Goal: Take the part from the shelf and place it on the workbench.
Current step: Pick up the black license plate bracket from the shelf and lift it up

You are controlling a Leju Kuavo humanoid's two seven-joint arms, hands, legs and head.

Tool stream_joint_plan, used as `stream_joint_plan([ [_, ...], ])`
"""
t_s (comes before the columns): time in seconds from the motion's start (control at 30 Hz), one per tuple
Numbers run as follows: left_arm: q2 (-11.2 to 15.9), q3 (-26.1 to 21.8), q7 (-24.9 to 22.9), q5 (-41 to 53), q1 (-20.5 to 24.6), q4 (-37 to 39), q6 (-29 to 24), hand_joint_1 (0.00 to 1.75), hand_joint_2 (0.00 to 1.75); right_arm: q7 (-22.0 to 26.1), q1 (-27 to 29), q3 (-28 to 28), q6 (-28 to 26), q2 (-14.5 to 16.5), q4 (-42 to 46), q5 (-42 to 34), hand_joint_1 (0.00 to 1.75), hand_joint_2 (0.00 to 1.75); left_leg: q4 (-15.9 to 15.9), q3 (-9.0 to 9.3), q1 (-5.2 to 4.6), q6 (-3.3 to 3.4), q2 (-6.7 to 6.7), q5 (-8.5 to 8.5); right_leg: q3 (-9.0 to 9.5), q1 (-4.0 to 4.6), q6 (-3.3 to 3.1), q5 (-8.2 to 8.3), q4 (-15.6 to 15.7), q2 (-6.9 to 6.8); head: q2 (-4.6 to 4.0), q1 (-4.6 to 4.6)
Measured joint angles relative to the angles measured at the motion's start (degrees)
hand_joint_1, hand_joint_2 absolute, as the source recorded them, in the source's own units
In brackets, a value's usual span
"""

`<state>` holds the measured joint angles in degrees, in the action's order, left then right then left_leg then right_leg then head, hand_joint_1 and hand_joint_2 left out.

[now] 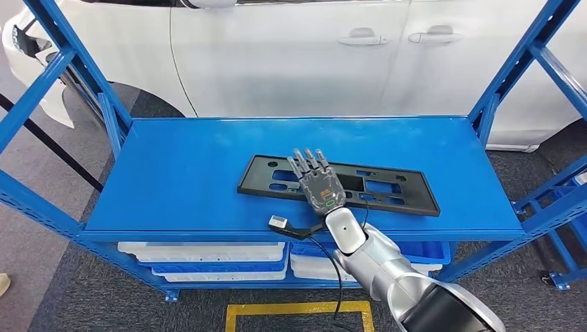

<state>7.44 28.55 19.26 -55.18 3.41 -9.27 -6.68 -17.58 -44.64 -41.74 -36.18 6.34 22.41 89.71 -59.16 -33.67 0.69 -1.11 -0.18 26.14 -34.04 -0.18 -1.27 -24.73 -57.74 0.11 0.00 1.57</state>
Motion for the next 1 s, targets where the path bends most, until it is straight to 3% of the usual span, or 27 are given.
stream_joint_plan([
  [0.03,0.0,0.0,0.0,0.0,0.0,0.0,0.0,0.00,0.00,-0.4,-0.4,0.0,0.8,-0.3,-0.5,0.0,1.75,1.75,-2.2,-0.96,0.08,-0.28,0.01,1.38,0.09,-0.16,-0.26,0.14,0.2,-0.07,0.00,0.00],
  [0.1,0.1,0.1,0.0,0.0,0.0,0.0,0.0,0.00,0.00,-0.9,-0.8,0.1,2.0,-0.9,-1.4,-0.1,1.75,1.75,-9.5,-4.24,0.25,-0.78,0.02,5.03,0.06,-0.19,-0.47,0.19,0.2,-0.11,0.00,0.01],
  [0.17,0.1,0.2,0.0,0.0,-0.1,0.0,0.0,0.00,0.00,-1.1,-0.9,0.2,2.5,-1.5,-2.2,-0.1,1.75,1.75,-14.6,-6.58,0.37,-1.07,0.03,6.38,0.06,-0.16,-0.47,0.18,0.2,-0.08,0.00,0.01],
  [0.2,0.1,0.3,0.0,0.0,-0.1,0.0,0.1,0.00,0.00,-1.1,-0.9,0.3,2.7,-1.7,-2.4,-0.1,1.75,1.75,-13.9,-6.26,0.41,-1.10,0.03,5.41,0.11,-0.16,-0.45,0.16,0.2,-0.06,0.00,0.01],
  [0.23,0.2,0.3,0.0,0.0,-0.1,0.0,0.1,0.00,0.00,-1.0,-0.9,0.3,2.7,-1.9,-2.6,-0.1,1.75,1.75,-11.1,-4.87,0.44,-1.06,0.03,3.58,0.20,-0.17,-0.39,0.13,0.2,-0.04,0.00,0.01],
  [0.3,0.3,0.3,0.0,0.0,0.0,0.0,0.1,0.00,0.00,-1.1,-1.0,0.3,2.7,-2.1,-2.9,-0.1,1.75,1.75,-2.9,-0.85,0.38,-0.70,0.05,0.15,0.34,-0.07,-0.02,0.02,0.1,0.01,0.00,0.01],
  [0.37,0.3,0.3,0.0,0.0,0.0,0.0,0.1,0.00,0.00,-1.2,-1.2,0.4,2.7,-2.3,-3.1,-0.2,1.75,1.75,1.3,1.14,0.15,0.04,0.00,-0.87,0.27,0.10,0.65,0.02,0.0,0.08,0.00,0.01],
  [0.5,0.3,0.4,0.0,0.1,0.1,0.0,0.2,0.00,0.00,-1.4,-1.4,0.4,2.7,-2.9,-3.4,-0.2,1.75,1.75,2.0,1.27,0.15,1.60,0.06,-1.22,-0.11,-0.04,1.99,-0.66,-0.9,0.17,0.00,0.00],
  [0.53,0.3,0.4,0.0,0.1,0.1,0.0,0.2,0.00,0.00,-1.4,-1.5,0.4,2.7,-3.0,-3.5,-0.2,1.75,1.75,2.2,1.28,0.25,1.95,0.15,-1.39,-1.03,-0.08,2.23,-2.02,-2.9,0.17,0.00,-0.01],
  [0.63,0.3,0.4,0.0,0.1,0.1,0.0,0.2,0.00,0.00,-1.3,-1.3,0.5,2.7,-3.3,-3.8,-0.1,1.75,1.75,2.2,0.99,0.17,2.44,0.31,-1.53,-6.33,-0.21,2.65,-7.45,-14.2,0.14,0.00,-0.01],
  [0.67,0.3,0.4,0.0,0.1,0.1,0.0,0.2,0.00,0.00,-1.3,-1.3,0.5,2.7,-3.4,-3.9,-0.1,1.75,1.75,2.2,0.94,0.14,2.46,0.31,-1.54,-7.45,-0.23,2.71,-7.95,-16.5,0.13,0.00,-0.01],
  [0.7,0.3,0.4,0.0,0.1,0.1,0.0,0.2,0.00,0.00,-1.2,-1.3,0.5,2.7,-3.4,-4.0,-0.1,1.75,1.75,2.1,0.96,0.13,2.45,0.27,-1.54,-7.47,-0.23,2.69,-7.29,-16.5,0.12,0.00,-0.01],
  [0.73,0.3,0.4,0.0,0.1,0.1,0.0,0.2,0.00,0.00,-1.2,-1.3,0.5,2.7,-3.4,-4.0,-0.1,1.75,1.75,2.1,1.03,0.13,2.41,0.22,-1.50,-6.30,-0.24,2.57,-5.64,-14.2,0.11,0.00,-0.01],
  [0.8,0.2,0.4,0.0,0.1,0.1,0.0,0.2,0.00,0.00,-1.1,-1.4,0.5,2.7,-3.5,-4.0,-0.1,1.75,1.75,1.9,1.17,0.00,2.13,0.09,-1.34,-2.12,-0.13,2.08,-1.89,-5.9,0.07,0.00,-0.01],
  [0.87,0.2,0.4,0.0,0.1,0.1,0.0,0.2,0.00,0.00,-1.1,-1.5,0.5,2.7,-3.5,-4.0,-0.1,1.75,1.75,1.8,1.12,-0.20,1.62,-0.05,-1.18,0.31,0.07,1.54,-0.39,-0.7,0.07,0.00,-0.01],
  [1.0,0.2,0.5,0.0,0.1,0.1,0.0,0.5,0.00,0.00,-0.5,-1.6,0.6,2.6,-3.3,-4.0,0.0,1.75,1.75,1.2,0.94,-0.02,0.28,-0.09,-0.57,0.75,0.08,0.31,-0.15,0.4,-0.04,0.00,0.00],
])
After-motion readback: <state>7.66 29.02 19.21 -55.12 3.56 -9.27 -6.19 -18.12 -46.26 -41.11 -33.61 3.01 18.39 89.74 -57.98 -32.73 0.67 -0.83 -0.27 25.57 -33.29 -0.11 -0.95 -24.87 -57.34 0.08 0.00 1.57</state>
